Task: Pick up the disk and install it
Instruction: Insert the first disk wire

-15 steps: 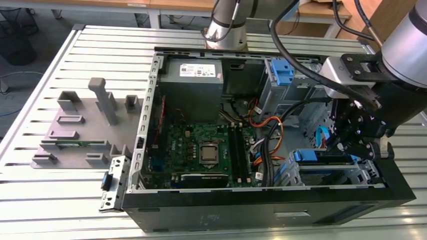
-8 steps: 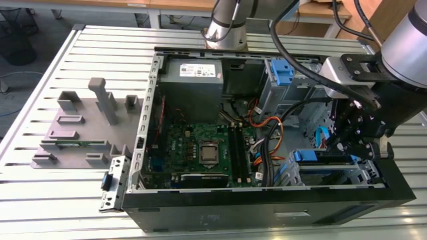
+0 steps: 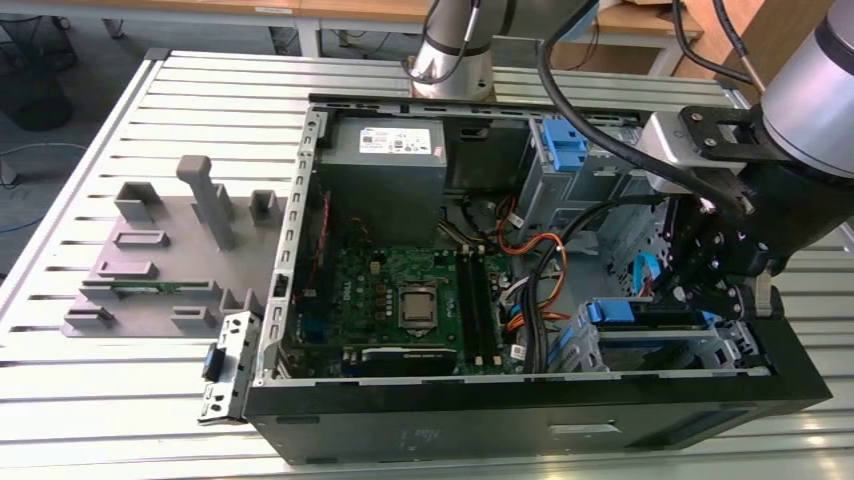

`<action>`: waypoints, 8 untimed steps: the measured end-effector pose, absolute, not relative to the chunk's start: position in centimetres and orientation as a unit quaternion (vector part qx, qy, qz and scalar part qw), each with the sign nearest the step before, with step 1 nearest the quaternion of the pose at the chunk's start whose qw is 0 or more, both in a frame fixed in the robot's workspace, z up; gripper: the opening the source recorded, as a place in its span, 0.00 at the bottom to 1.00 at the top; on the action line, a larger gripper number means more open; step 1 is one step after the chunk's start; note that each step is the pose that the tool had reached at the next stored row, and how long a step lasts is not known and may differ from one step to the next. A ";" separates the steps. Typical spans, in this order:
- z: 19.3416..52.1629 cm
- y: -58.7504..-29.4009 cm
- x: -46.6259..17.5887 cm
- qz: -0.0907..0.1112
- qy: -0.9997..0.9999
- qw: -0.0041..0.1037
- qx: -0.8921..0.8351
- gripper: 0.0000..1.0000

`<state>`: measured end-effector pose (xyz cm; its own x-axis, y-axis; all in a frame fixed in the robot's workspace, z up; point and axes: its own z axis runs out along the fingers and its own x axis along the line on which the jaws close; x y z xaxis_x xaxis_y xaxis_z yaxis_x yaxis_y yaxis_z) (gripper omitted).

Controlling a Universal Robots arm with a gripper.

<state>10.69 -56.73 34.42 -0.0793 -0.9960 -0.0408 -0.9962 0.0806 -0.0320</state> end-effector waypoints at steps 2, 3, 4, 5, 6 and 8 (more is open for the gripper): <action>34.4 -56.7 10.7 0.002 0.735 0.026 -0.678 0.16; 34.4 -56.7 10.7 0.002 0.735 0.026 -0.678 0.16; 34.4 -56.7 10.7 0.002 0.735 0.026 -0.678 0.16; 34.4 -56.7 10.7 0.004 0.735 0.024 -0.678 0.16; 34.4 -56.7 10.7 0.007 0.735 0.021 -0.678 0.16; 34.4 -56.7 10.7 0.008 0.735 0.020 -0.678 0.16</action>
